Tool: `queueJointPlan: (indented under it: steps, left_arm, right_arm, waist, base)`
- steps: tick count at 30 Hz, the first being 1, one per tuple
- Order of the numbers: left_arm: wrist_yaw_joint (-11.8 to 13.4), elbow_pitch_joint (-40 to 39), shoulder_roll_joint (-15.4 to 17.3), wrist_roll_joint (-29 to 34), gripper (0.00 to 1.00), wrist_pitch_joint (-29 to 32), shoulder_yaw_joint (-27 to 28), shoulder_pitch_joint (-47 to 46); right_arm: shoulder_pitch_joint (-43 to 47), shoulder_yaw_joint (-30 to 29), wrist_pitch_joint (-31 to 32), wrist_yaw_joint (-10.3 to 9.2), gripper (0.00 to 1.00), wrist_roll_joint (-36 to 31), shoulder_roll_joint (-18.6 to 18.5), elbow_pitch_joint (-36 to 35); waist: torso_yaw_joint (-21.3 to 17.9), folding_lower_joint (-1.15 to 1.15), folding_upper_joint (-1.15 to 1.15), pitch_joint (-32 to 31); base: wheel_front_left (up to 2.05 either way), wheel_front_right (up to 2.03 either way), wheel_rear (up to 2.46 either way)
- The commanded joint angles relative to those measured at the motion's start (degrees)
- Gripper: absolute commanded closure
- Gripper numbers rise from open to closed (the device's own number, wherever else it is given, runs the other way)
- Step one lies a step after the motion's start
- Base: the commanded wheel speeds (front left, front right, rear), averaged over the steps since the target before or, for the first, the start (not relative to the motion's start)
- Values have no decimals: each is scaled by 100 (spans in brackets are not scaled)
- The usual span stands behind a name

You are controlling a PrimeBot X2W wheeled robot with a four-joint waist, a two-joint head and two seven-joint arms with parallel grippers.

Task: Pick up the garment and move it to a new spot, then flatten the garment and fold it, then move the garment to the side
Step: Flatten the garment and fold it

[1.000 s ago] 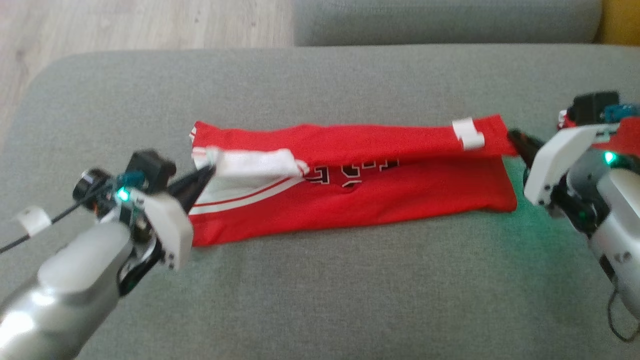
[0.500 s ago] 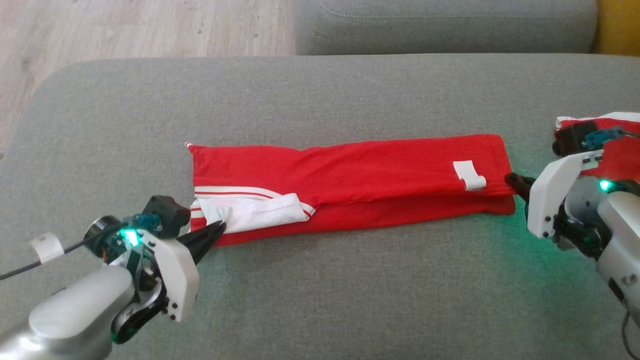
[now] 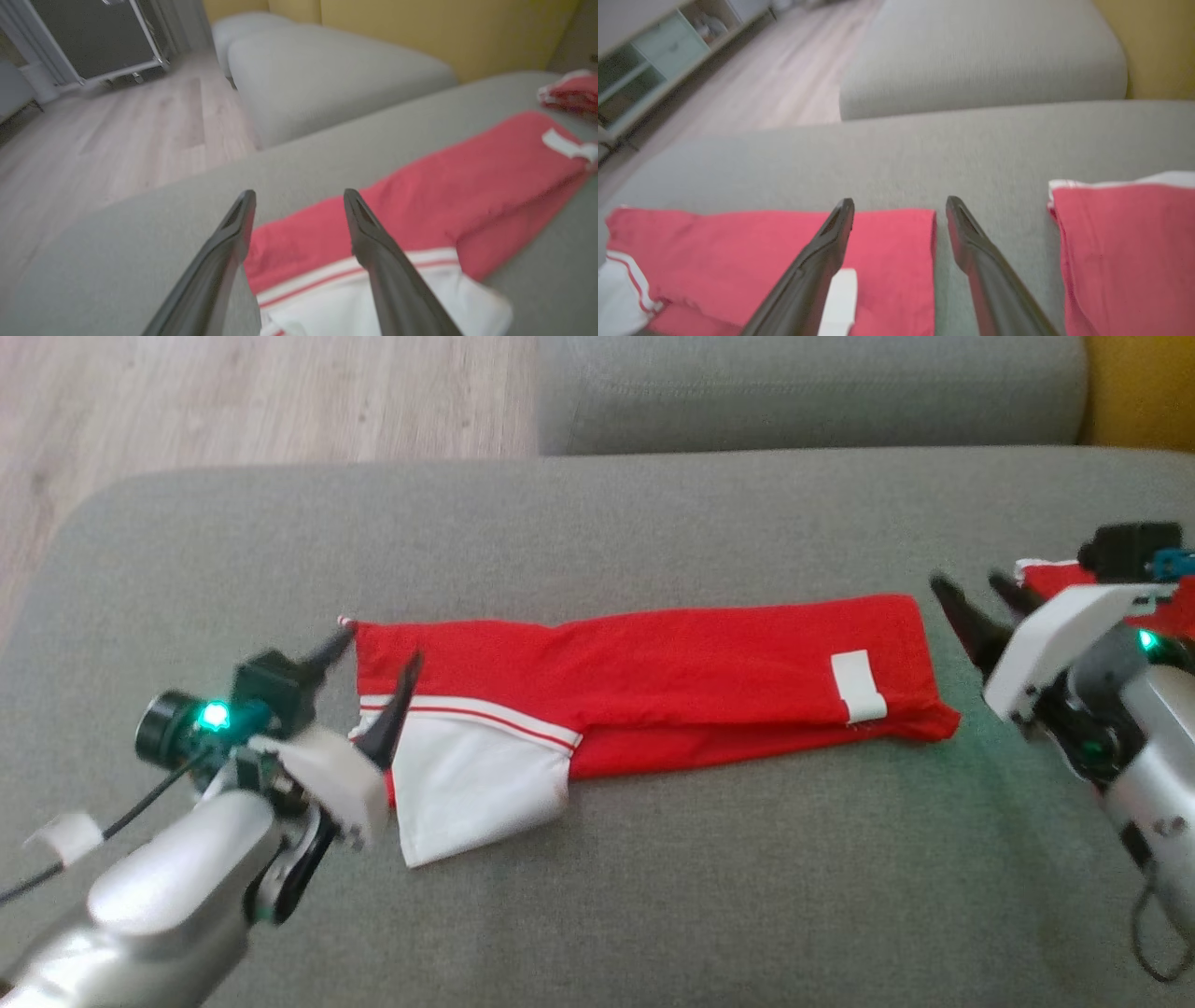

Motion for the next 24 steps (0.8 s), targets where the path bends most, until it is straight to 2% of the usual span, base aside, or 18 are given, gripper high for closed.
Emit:
queueJointPlan:
  steps: [1,4,8,12,13,15,19,21,24]
  left_arm:
    - [253,-28,-4,-103,0,-474,551,-262]
    - [458,31,-255,-351,0,-1076,963,-81]
    - [707,-130,-565,-497,0,-1366,1570,300]
    - [931,-517,-859,2,0,-1388,2336,954]
    - [931,-517,-859,2,0,-1388,2336,954]
    - [975,-662,-1022,357,0,-1389,2681,1382]
    - [880,-834,-1460,982,0,-1390,3243,2206]
    - [784,-869,-1706,1240,0,-1390,3528,2572]
    - [543,-888,-2041,1617,0,-1391,3933,2988]
  right_arm:
    - [-210,-153,-511,-4,0,-78,118,-234]
    - [-196,-359,-1313,-4,0,-365,379,-311]
    - [-15,-839,-2287,-4,0,-842,843,-133]
    - [389,-1464,-2560,-4,0,-1613,1364,-131]
    - [389,-1464,-2560,-4,0,-1613,1364,-131]
    - [733,-2156,-2571,-4,0,-2014,1674,-425]
    - [1881,-3289,-2575,-4,0,-3083,2294,-1317]
    - [2443,-3535,-2575,-4,0,-3546,2443,-1696]
    - [3017,-3701,-2576,-4,0,-3808,2511,-2035]
  waist:
    - [-31,0,0,-156]
    - [-55,0,0,-299]
    - [-73,0,0,-506]
    - [-66,0,0,-624]
    - [-66,0,0,-624]
    - [-65,0,0,-670]
    - [2,0,0,-738]
    - [35,0,0,-747]
    - [87,0,0,-733]
  base:
    - [0,0,0]
    - [0,0,0]
    - [0,0,0]
    - [0,0,0]
    - [0,0,0]
    - [0,0,0]
    - [0,0,0]
    - [0,0,0]
    - [0,0,0]
